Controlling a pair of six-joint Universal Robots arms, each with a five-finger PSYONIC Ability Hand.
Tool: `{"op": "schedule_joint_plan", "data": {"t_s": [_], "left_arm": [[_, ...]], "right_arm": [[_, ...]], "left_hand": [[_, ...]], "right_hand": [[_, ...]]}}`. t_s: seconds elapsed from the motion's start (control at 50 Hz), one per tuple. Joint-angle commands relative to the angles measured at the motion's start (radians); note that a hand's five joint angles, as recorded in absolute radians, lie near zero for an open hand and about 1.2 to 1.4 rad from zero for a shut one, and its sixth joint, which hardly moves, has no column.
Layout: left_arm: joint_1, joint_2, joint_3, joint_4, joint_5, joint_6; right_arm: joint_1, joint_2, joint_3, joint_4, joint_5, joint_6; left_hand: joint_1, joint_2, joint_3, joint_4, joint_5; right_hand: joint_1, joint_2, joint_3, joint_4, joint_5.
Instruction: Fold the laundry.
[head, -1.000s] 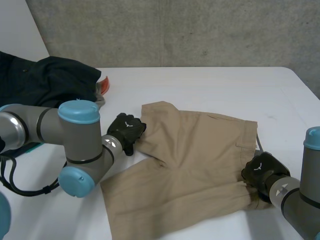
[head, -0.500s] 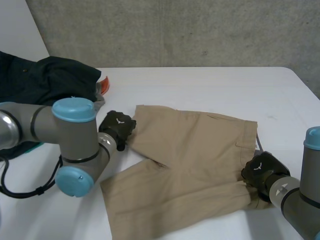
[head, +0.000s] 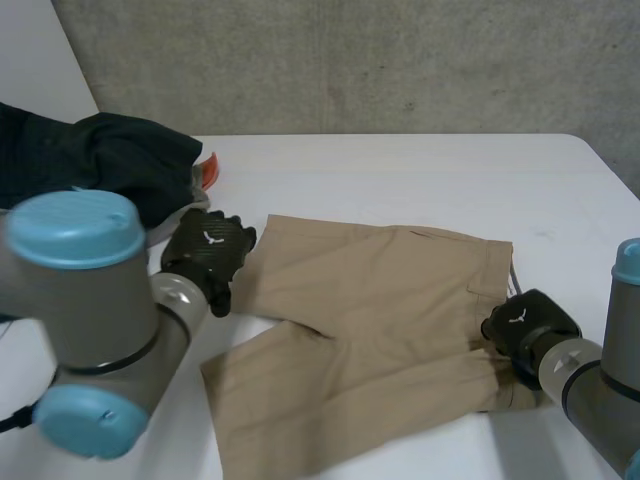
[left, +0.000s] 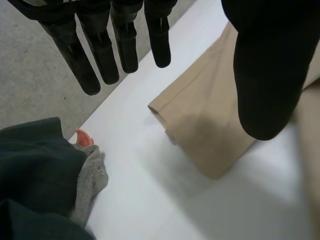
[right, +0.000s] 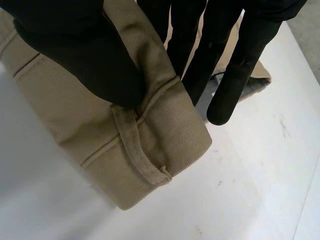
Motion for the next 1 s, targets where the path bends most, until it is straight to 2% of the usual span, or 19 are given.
{"op": "schedule_joint_plan", "data": {"t_s": [0.02,0.06,0.12,0.18,0.28,0.32,0.34,0.38,0.44,0.46,0.54,0.6,0.72,0.84,0.96,1.0], "left_arm": [[-0.056,0.158,-0.083,-0.311,0.052,-0.229],[-0.082,0.156,-0.107,-0.423,0.11,-0.304],[-0.105,0.155,-0.141,-0.481,0.167,-0.345],[-0.108,0.141,-0.168,-0.453,0.206,-0.348],[-0.111,0.05,-0.159,-0.353,0.197,-0.345],[-0.112,-0.002,-0.139,-0.326,0.192,-0.34],[-0.112,-0.022,-0.127,-0.318,0.186,-0.337],[-0.112,-0.071,-0.078,-0.301,0.153,-0.328],[-0.112,-0.091,-0.021,-0.269,0.088,-0.322],[-0.112,-0.098,0.021,-0.223,0.041,-0.32],[-0.114,-0.115,0.124,-0.098,-0.033,-0.294],[-0.105,-0.17,0.201,-0.035,-0.035,-0.201],[-0.109,-0.255,0.263,-0.024,-0.038,-0.038],[-0.094,-0.285,0.409,0.103,-0.036,-0.001],[-0.083,-0.41,0.529,0.262,-0.043,0.052],[-0.08,-0.481,0.587,0.321,-0.049,0.089]], "right_arm": [[-0.01,0.0,-0.033,-0.005,0.005,0.091],[-0.008,-0.003,-0.036,-0.006,0.004,0.111],[-0.008,-0.005,-0.033,-0.008,0.004,0.118],[-0.008,-0.006,-0.033,-0.009,0.004,0.118],[-0.007,-0.014,-0.034,-0.011,0.005,0.12],[-0.007,-0.015,-0.037,-0.011,0.005,0.12],[-0.008,-0.017,-0.037,-0.011,0.005,0.12],[-0.008,-0.02,-0.04,-0.011,0.004,0.12],[-0.004,-0.02,-0.052,-0.011,0.005,0.114],[-0.004,-0.018,-0.059,-0.011,0.005,0.112],[0.002,-0.014,-0.102,-0.02,0.005,0.109],[0.004,-0.008,-0.141,-0.045,0.007,0.109],[0.005,0.031,-0.195,-0.065,0.008,0.108],[0.005,0.103,-0.304,-0.181,0.008,0.12],[0.007,0.244,-0.437,-0.262,0.027,0.098],[0.004,0.331,-0.511,-0.273,0.048,0.082]], "left_hand": [[0.001,-0.01,-0.013,0.0,-0.002],[0.007,-0.004,-0.007,0.006,0.003],[0.01,-0.001,-0.004,0.009,0.006],[0.013,0.002,-0.001,0.012,0.009],[0.139,0.128,0.125,0.138,0.135],[0.276,0.266,0.262,0.275,0.273],[0.446,0.435,0.432,0.445,0.442],[0.996,0.985,0.982,0.995,0.992],[0.999,0.988,0.985,0.998,0.995],[0.999,0.988,0.985,0.998,0.995],[0.999,0.988,0.985,0.998,0.995],[0.999,0.988,0.985,0.998,0.995],[0.999,0.988,0.985,0.998,0.995],[0.999,0.988,0.985,0.998,0.995],[0.999,0.988,0.985,0.998,0.995],[0.999,0.988,0.985,0.998,0.995]], "right_hand": [[0.283,0.21,0.195,0.196,0.201],[0.283,0.21,0.195,0.196,0.201],[0.283,0.21,0.195,0.196,0.201],[0.283,0.21,0.195,0.196,0.201],[0.283,0.21,0.195,0.196,0.201],[0.283,0.21,0.195,0.196,0.201],[0.283,0.21,0.195,0.196,0.201],[0.283,0.21,0.195,0.196,0.201],[0.283,0.21,0.195,0.196,0.201],[0.283,0.21,0.195,0.196,0.201],[0.283,0.21,0.195,0.196,0.201],[0.283,0.21,0.195,0.196,0.201],[0.283,0.21,0.195,0.196,0.201],[0.283,0.21,0.195,0.196,0.201],[0.283,0.21,0.195,0.196,0.201],[0.283,0.21,0.195,0.196,0.201]]}}
